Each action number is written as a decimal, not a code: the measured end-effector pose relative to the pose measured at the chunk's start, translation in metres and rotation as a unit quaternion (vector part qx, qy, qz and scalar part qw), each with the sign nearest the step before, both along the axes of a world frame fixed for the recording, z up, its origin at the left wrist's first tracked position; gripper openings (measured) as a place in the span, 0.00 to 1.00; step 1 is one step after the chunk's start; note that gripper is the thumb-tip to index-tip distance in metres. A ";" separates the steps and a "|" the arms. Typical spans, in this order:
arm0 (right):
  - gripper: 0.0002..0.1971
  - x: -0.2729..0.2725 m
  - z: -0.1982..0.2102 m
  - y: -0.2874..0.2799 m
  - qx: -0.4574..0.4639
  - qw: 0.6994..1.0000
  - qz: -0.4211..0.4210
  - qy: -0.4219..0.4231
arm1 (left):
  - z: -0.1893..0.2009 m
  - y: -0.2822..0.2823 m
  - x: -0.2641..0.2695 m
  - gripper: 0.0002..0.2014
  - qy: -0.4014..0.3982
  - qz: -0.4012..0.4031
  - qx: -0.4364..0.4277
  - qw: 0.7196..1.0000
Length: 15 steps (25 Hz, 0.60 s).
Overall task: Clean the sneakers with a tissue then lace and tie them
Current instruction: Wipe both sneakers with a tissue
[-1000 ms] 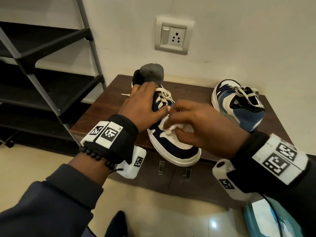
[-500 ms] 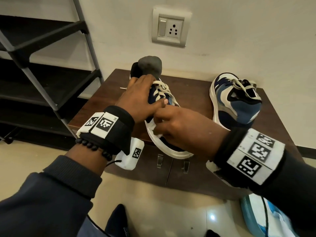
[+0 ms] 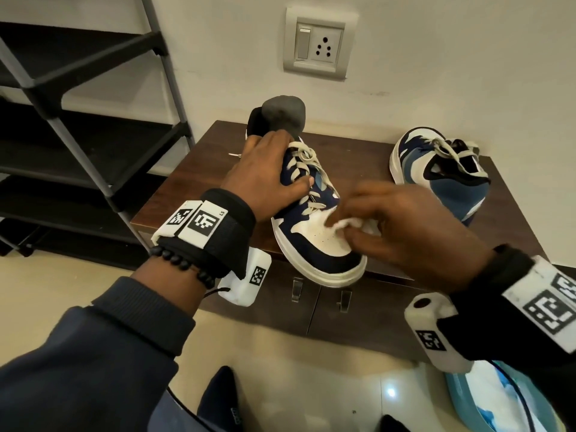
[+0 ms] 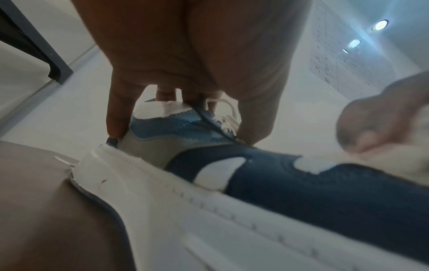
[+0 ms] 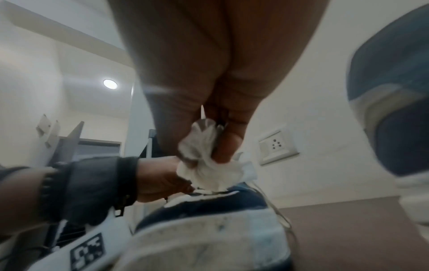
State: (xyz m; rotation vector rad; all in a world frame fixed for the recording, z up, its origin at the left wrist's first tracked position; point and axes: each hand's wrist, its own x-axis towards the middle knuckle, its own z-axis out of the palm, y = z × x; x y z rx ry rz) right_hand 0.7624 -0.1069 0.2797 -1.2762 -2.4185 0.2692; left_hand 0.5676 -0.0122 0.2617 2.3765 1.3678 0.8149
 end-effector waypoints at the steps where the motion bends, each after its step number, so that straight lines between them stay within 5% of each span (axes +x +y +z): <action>1: 0.09 0.003 0.000 -0.002 0.007 1.000 -0.019 0.020 | 0.000 -0.001 0.001 0.18 -0.002 0.002 0.001 1.000; 5: 0.06 -0.009 -0.011 -0.014 -0.036 0.998 0.042 0.035 | 0.000 -0.001 0.003 0.18 0.002 0.003 -0.002 1.000; 8: 0.07 0.001 -0.011 -0.010 -0.018 0.995 -0.032 0.094 | 0.000 -0.002 0.003 0.19 0.003 0.004 -0.003 1.000; 15: 0.08 0.005 -0.020 -0.007 -0.009 0.994 -0.056 0.098 | -0.002 0.001 0.001 0.21 0.008 0.000 0.007 1.000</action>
